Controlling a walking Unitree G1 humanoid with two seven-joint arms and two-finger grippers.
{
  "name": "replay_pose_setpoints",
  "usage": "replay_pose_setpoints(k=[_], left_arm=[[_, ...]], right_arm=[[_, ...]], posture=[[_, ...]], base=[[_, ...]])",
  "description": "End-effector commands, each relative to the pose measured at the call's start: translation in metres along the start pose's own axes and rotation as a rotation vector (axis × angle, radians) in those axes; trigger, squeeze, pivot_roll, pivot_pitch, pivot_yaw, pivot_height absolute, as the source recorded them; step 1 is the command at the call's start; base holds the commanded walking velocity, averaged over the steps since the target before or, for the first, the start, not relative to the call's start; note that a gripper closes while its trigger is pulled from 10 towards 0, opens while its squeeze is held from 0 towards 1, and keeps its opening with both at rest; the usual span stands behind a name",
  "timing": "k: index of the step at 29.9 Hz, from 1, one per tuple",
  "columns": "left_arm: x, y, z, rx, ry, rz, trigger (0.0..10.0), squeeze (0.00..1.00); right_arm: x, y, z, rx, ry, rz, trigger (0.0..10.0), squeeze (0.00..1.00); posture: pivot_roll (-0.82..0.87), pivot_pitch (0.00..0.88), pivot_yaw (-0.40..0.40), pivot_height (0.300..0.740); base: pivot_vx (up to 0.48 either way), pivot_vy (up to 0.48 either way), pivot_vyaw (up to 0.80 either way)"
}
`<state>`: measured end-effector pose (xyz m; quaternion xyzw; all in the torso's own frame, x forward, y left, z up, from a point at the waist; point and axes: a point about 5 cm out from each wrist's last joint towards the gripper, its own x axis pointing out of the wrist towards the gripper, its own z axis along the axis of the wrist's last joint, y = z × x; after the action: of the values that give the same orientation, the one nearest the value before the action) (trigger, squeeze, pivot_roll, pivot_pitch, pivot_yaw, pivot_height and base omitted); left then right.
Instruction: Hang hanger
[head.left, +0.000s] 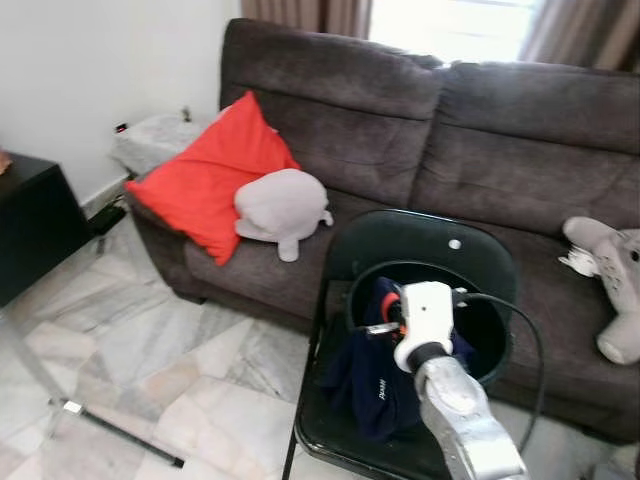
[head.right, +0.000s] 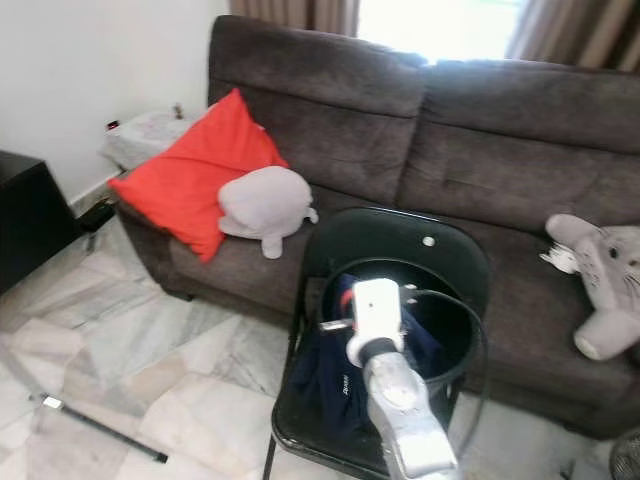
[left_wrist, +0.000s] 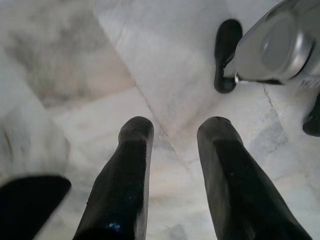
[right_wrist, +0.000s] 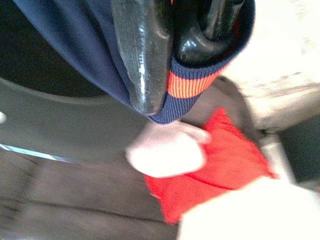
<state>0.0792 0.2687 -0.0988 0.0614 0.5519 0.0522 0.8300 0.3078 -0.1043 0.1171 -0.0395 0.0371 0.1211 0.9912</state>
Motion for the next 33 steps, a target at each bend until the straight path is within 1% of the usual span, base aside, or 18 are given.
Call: replay_pose_setpoints(k=[1,4,8,11,17,20,26,28,33], left_arm=[[0.0,-0.001,-0.003,-0.024,0.01,0.005,10.0,0.0],[0.0,-0.002,-0.003,-0.022,0.011,0.003,10.0,0.0],[0.0,-0.002,-0.004,-0.021,0.013,0.003,10.0,0.0],[0.0,-0.003,-0.004,-0.02,0.014,0.001,10.0,0.0],[0.0,-0.005,-0.004,-0.009,0.013,-0.008,10.0,0.0],[0.0,-0.005,-0.005,-0.006,0.016,-0.009,10.0,0.0],[0.0,-0.005,-0.005,0.001,0.018,-0.011,10.0,0.0],[0.0,-0.005,-0.005,0.001,0.017,-0.011,10.0,0.0],[0.0,-0.006,-0.004,-0.004,0.014,-0.011,10.0,0.0]], right_arm=[[0.003,-0.005,0.011,-0.024,-0.046,-0.006,10.0,0.0],[0.007,-0.012,0.016,-0.032,-0.058,-0.021,10.0,0.0],[0.01,-0.014,0.02,-0.051,-0.074,-0.014,10.0,0.0],[0.011,-0.013,0.023,-0.062,-0.092,0.0,10.0,0.0],[0.015,-0.004,0.029,-0.086,-0.121,0.029,10.0,0.0],[0.016,0.001,0.032,-0.077,-0.138,0.04,10.0,0.0],[0.016,0.013,0.042,-0.089,-0.206,0.108,10.0,0.0],[0.017,0.02,0.049,-0.092,-0.242,0.16,10.0,0.0],[0.019,0.027,0.054,-0.099,-0.264,0.195,10.0,0.0]], posture=[[0.1,0.0,-0.018,0.74],[0.11,0.0,-0.02,0.74],[0.11,0.0,-0.021,0.74],[0.11,0.0,-0.024,0.74],[0.1,0.0,-0.017,0.74],[0.09,0.0,-0.01,0.74],[0.09,0.0,-0.009,0.74],[0.09,0.0,-0.009,0.74],[0.11,0.0,-0.019,0.74]], base=[[0.0,0.0,0.77],[0.0,0.0,0.77],[0.0,0.0,0.77],[0.0,0.0,0.77],[0.0,0.0,0.77],[0.0,0.0,0.77],[0.0,0.0,0.77],[0.0,0.0,0.77],[0.0,0.0,0.78]])
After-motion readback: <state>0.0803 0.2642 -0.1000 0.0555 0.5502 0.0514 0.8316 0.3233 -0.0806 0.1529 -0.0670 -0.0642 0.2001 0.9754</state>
